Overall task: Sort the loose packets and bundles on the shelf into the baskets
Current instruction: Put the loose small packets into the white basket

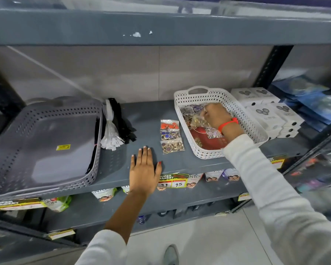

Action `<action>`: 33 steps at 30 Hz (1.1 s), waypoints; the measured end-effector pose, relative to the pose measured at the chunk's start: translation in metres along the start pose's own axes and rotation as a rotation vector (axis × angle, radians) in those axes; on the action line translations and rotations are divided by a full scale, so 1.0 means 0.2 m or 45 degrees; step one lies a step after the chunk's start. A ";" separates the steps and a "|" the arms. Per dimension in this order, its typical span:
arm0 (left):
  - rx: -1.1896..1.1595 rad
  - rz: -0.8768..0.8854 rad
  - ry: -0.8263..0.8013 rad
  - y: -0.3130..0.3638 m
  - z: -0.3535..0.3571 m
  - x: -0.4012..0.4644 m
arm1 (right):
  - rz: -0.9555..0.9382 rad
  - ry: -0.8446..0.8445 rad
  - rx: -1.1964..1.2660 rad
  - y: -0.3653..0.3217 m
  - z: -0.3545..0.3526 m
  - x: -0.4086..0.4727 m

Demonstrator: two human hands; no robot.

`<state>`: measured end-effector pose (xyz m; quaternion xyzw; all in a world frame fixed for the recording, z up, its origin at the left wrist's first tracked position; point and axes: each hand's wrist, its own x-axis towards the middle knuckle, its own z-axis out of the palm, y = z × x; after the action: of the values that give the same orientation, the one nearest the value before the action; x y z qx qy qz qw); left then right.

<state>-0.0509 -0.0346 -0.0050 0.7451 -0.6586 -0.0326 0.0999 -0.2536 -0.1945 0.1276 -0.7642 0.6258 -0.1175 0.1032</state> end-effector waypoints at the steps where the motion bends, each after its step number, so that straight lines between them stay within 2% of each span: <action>1: -0.003 -0.003 0.004 0.00 0.00 0.00 | 0.019 -0.095 -0.037 0.01 0.03 0.01; 4: -0.012 0.005 -0.002 -0.01 0.00 0.00 | 0.021 -0.242 -0.075 0.01 0.12 0.03; 11: -0.017 0.008 0.013 -0.01 0.00 0.00 | 0.003 -0.254 -0.071 0.01 0.21 0.07; 15: -0.018 0.010 0.020 0.00 0.00 0.00 | -0.040 -0.067 0.045 -0.05 0.21 0.10; 18: -0.006 0.010 0.017 0.00 0.00 0.00 | -0.183 0.030 0.215 -0.16 0.19 0.05; 20: -0.002 0.006 0.023 0.01 0.00 0.00 | -0.310 -0.103 0.210 -0.25 0.20 -0.01; 22: -0.005 0.005 0.028 0.01 0.00 0.00 | -0.395 -0.229 0.070 -0.31 0.26 -0.05; 27: -0.022 0.000 0.036 0.01 0.01 -0.01 | -0.416 -0.341 -0.267 -0.33 0.37 -0.12; 30: -0.028 0.005 0.034 0.00 0.01 0.00 | -0.396 -0.330 -0.242 -0.33 0.37 -0.14; 33: -0.024 0.015 0.039 0.00 0.00 0.00 | -0.366 -0.323 -0.043 -0.34 0.28 -0.16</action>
<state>-0.0521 -0.0340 -0.0057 0.7406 -0.6611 -0.0270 0.1173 -0.1793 -0.1501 0.0941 -0.8560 0.4941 -0.0232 0.1504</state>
